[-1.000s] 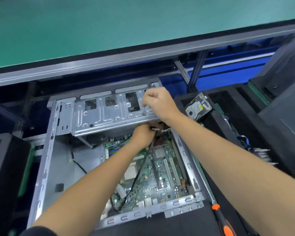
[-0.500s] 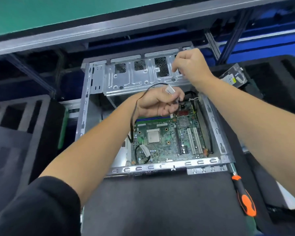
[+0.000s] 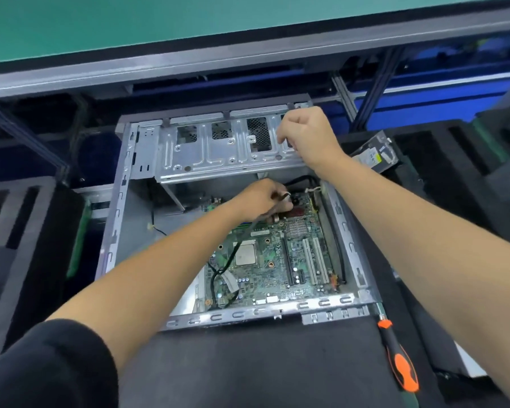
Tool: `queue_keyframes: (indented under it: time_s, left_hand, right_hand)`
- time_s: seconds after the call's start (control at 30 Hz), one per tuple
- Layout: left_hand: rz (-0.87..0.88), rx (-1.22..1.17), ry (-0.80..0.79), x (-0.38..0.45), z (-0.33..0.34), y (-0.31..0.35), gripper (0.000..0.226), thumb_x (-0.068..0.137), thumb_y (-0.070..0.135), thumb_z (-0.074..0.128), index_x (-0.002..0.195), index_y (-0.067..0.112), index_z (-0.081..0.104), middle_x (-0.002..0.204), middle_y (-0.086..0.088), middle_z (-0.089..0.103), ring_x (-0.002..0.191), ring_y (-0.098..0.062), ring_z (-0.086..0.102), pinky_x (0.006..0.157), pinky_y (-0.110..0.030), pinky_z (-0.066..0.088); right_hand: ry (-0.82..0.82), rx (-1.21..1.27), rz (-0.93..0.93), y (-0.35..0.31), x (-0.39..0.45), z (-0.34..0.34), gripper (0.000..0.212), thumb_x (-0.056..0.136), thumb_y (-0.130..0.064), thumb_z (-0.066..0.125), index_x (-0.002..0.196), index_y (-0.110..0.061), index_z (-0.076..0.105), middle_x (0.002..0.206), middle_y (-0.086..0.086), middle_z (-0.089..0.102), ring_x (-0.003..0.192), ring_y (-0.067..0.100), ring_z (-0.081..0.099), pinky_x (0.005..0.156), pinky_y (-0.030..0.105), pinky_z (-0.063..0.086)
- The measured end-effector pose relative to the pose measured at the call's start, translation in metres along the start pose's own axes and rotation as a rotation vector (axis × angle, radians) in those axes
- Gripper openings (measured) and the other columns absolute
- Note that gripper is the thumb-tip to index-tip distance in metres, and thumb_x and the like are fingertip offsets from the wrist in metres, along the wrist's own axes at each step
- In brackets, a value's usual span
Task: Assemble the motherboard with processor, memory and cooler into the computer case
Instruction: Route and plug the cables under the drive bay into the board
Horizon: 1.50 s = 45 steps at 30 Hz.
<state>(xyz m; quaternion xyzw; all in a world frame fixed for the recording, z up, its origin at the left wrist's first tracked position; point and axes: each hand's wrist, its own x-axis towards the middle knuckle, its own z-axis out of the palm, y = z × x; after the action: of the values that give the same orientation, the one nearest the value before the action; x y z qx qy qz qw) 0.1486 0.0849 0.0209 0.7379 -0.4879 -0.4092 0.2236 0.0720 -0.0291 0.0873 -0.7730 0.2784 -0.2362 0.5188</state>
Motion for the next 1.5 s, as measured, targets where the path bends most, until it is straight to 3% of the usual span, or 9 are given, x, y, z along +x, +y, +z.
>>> queue_keyframes:
  time_s: [0.13, 0.3, 0.47, 0.6, 0.77, 1.0, 1.17, 1.33, 1.5]
  left_hand:
    - [0.092, 0.116, 0.212, 0.012, 0.014, 0.005, 0.007, 0.09, 0.014, 0.061, 0.094, 0.014, 0.067, 0.102, -0.004, 0.064, 0.092, -0.019, 0.059, 0.075, -0.024, 0.045]
    - [0.023, 0.103, 0.227, 0.027, 0.022, 0.01, 0.025, 0.089, 0.002, 0.048, 0.091, 0.022, 0.063, 0.113, -0.003, 0.061, 0.098, -0.021, 0.058, 0.078, -0.021, 0.041]
    - [0.018, 0.062, 0.286, 0.037, 0.028, 0.012, 0.024, 0.087, -0.003, 0.051, 0.1, 0.006, 0.069, 0.112, -0.008, 0.066, 0.099, -0.019, 0.062, 0.075, -0.01, 0.037]
    - [-0.024, 0.012, 0.25, 0.042, 0.032, 0.018, 0.026, 0.089, -0.002, 0.046, 0.11, -0.007, 0.061, 0.107, -0.023, 0.066, 0.1, -0.035, 0.062, 0.09, -0.04, 0.048]
    - [0.012, -0.026, 0.307, 0.039, 0.039, 0.02, 0.022, 0.084, -0.004, 0.05, 0.103, -0.008, 0.062, 0.097, -0.024, 0.067, 0.093, -0.034, 0.063, 0.082, -0.043, 0.049]
    - [0.011, -0.07, 0.335, 0.042, 0.04, 0.023, 0.021, 0.082, -0.008, 0.052, 0.099, -0.008, 0.063, 0.101, -0.025, 0.066, 0.098, -0.035, 0.062, 0.085, -0.045, 0.049]
    - [0.058, -0.054, 0.43, 0.041, 0.042, 0.025, 0.024, 0.075, -0.015, 0.049, 0.084, -0.003, 0.068, 0.091, -0.021, 0.07, 0.084, -0.025, 0.062, 0.063, -0.012, 0.038]
    - [0.118, 0.023, 0.476, 0.038, 0.043, 0.022, 0.02, 0.082, -0.006, 0.057, 0.096, -0.002, 0.07, 0.099, -0.017, 0.071, 0.095, -0.03, 0.064, 0.081, -0.026, 0.046]
    - [0.082, 0.22, 0.536, 0.037, 0.047, 0.026, 0.019, 0.085, 0.0, 0.054, 0.097, -0.003, 0.069, 0.097, -0.021, 0.069, 0.088, -0.033, 0.062, 0.07, -0.026, 0.037]
  right_hand:
    - [-0.004, -0.019, 0.008, 0.0, -0.002, -0.001, 0.038, 0.074, -0.004, 0.059, 0.043, -0.023, 0.052, 0.042, -0.008, 0.035, 0.05, 0.015, 0.031, 0.058, 0.031, 0.029]
    - [0.007, -0.037, 0.015, -0.001, -0.002, 0.0, 0.028, 0.076, -0.004, 0.059, 0.05, -0.014, 0.053, 0.043, -0.008, 0.034, 0.048, 0.014, 0.03, 0.058, 0.028, 0.029]
    - [0.01, -0.04, 0.009, -0.002, -0.002, 0.0, 0.028, 0.076, -0.002, 0.058, 0.05, -0.012, 0.053, 0.045, -0.004, 0.035, 0.05, 0.016, 0.031, 0.058, 0.028, 0.029]
    - [0.015, -0.056, 0.012, -0.002, -0.002, 0.0, 0.03, 0.077, -0.002, 0.058, 0.049, -0.014, 0.053, 0.044, -0.004, 0.035, 0.05, 0.015, 0.032, 0.06, 0.028, 0.03]
    - [0.022, -0.069, -0.002, -0.001, -0.002, 0.0, 0.018, 0.075, -0.002, 0.059, 0.058, 0.004, 0.058, 0.05, 0.003, 0.037, 0.056, 0.019, 0.035, 0.06, 0.032, 0.032]
    - [0.023, -0.053, -0.028, -0.002, -0.002, 0.0, 0.02, 0.069, -0.013, 0.056, 0.058, 0.004, 0.059, 0.055, 0.008, 0.043, 0.059, 0.019, 0.04, 0.06, 0.032, 0.034]
    - [0.036, -0.069, -0.014, -0.003, -0.002, 0.001, 0.029, 0.063, -0.021, 0.054, 0.062, 0.007, 0.06, 0.056, 0.008, 0.045, 0.06, 0.018, 0.04, 0.062, 0.033, 0.034]
    - [0.034, -0.072, -0.015, -0.003, -0.002, 0.001, 0.03, 0.064, -0.021, 0.054, 0.063, 0.009, 0.059, 0.054, 0.007, 0.041, 0.057, 0.017, 0.037, 0.061, 0.033, 0.034]
    - [0.034, -0.069, -0.021, -0.003, -0.002, 0.001, 0.031, 0.064, -0.021, 0.054, 0.064, 0.01, 0.057, 0.057, 0.013, 0.043, 0.058, 0.019, 0.037, 0.061, 0.034, 0.035]
